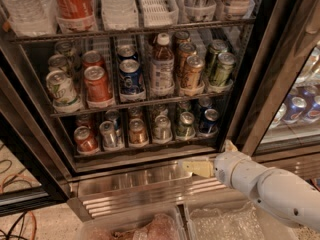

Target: Pick pepsi can from bottom shelf of fridge

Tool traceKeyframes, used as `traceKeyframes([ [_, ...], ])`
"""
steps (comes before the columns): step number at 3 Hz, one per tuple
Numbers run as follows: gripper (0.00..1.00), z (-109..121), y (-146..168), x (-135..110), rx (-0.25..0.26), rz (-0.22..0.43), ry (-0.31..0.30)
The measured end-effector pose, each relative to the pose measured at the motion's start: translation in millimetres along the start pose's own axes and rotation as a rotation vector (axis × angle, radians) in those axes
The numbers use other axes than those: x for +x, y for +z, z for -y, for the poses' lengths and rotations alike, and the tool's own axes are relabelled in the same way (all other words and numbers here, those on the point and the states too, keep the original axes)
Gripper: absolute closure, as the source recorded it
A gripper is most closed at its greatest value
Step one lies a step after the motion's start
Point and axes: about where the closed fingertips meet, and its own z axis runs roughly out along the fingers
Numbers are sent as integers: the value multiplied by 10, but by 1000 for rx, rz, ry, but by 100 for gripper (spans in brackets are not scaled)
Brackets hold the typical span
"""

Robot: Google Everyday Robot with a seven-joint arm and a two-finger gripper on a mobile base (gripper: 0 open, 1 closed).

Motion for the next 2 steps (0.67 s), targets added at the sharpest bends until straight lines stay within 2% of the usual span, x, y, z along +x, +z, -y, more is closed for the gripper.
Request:
traceKeyframes([
  [1,0,-1,0,2,0,-1,0],
  [2,0,-87,151,83,-15,-1,-6],
])
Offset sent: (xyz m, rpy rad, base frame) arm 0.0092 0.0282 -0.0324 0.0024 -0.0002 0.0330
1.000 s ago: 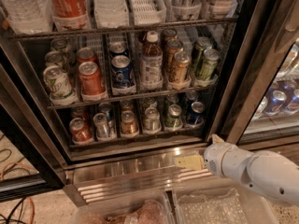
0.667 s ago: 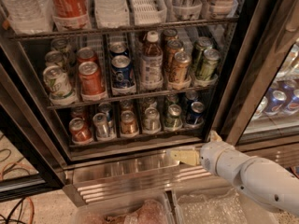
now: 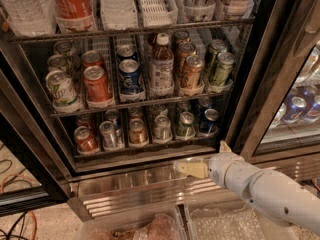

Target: Pick pepsi can from bottom shelf of fridge

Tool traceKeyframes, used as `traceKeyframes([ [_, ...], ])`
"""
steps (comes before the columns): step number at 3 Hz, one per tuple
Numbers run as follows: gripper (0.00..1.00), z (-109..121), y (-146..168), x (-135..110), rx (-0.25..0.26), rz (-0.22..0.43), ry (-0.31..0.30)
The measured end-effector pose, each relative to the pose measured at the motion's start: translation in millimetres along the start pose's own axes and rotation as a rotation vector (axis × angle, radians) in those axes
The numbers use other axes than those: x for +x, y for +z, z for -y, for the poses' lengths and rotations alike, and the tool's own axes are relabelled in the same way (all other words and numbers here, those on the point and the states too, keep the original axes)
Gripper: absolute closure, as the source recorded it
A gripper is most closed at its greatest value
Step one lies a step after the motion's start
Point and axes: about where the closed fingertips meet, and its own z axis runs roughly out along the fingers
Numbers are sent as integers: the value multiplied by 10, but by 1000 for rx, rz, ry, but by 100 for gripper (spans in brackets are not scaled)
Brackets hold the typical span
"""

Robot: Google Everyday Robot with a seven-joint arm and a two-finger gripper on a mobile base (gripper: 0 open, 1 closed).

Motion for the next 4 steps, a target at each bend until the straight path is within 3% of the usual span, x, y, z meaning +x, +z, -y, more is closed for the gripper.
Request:
traceKeyframes([
  [2,0,-34,347,268,26,33,37],
  [3,0,1,383,284,75,80,42],
  [4,0,85,383,228,171,169,104],
])
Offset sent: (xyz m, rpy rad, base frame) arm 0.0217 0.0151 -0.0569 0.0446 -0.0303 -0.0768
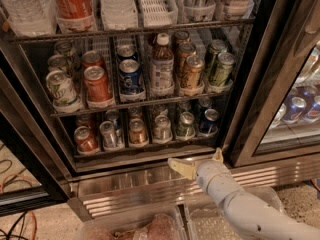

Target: Pick pepsi can from bottom shelf of fridge

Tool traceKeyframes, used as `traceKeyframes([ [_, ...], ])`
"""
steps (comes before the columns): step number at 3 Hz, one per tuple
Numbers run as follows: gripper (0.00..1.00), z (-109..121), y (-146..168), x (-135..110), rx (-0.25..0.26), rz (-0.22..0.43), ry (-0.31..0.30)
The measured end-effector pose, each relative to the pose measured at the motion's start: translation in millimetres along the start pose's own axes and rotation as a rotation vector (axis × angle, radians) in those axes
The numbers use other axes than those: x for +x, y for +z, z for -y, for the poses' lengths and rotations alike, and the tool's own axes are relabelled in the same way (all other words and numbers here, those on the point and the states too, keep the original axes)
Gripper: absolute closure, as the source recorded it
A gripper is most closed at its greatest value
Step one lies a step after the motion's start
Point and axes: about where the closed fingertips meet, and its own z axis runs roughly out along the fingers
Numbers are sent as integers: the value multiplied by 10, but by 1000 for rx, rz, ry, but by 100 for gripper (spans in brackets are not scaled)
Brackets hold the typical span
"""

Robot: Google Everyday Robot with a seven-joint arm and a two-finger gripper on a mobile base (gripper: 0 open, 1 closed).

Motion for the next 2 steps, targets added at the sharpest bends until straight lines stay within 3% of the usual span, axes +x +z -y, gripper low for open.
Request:
traceKeyframes([
  [2,0,31,133,-5,15,3,2],
])
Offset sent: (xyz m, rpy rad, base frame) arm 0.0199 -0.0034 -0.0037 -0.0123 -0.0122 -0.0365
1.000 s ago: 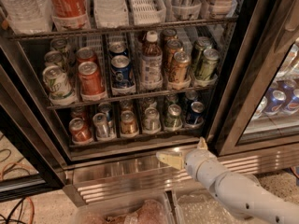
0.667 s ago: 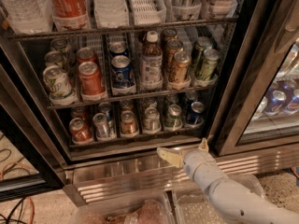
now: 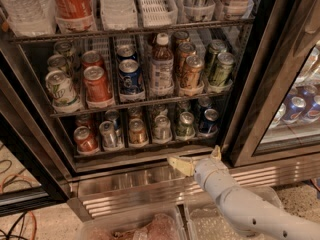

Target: Pick pepsi can from bottom shelf of fridge

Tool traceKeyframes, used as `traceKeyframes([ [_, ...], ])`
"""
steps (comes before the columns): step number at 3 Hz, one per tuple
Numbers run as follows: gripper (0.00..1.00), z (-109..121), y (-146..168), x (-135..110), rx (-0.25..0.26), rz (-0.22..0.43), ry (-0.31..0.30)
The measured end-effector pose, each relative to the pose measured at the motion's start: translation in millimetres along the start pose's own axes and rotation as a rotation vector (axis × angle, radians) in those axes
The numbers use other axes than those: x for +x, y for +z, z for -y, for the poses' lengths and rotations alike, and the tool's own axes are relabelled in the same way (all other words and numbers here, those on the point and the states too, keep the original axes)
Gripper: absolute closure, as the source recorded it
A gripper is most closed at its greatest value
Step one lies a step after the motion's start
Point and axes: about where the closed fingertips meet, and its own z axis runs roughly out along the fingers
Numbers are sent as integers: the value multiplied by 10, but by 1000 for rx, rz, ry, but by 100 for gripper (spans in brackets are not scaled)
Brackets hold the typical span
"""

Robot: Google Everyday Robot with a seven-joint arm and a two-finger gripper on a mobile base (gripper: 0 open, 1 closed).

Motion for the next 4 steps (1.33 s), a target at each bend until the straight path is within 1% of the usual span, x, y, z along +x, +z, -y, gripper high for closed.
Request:
traceKeyframes([
  [1,13,37,18,-43,26,13,-11],
  [2,6,103,27,-77,61,19,-19],
  [4,10,292,12,-187,139,52,-35],
])
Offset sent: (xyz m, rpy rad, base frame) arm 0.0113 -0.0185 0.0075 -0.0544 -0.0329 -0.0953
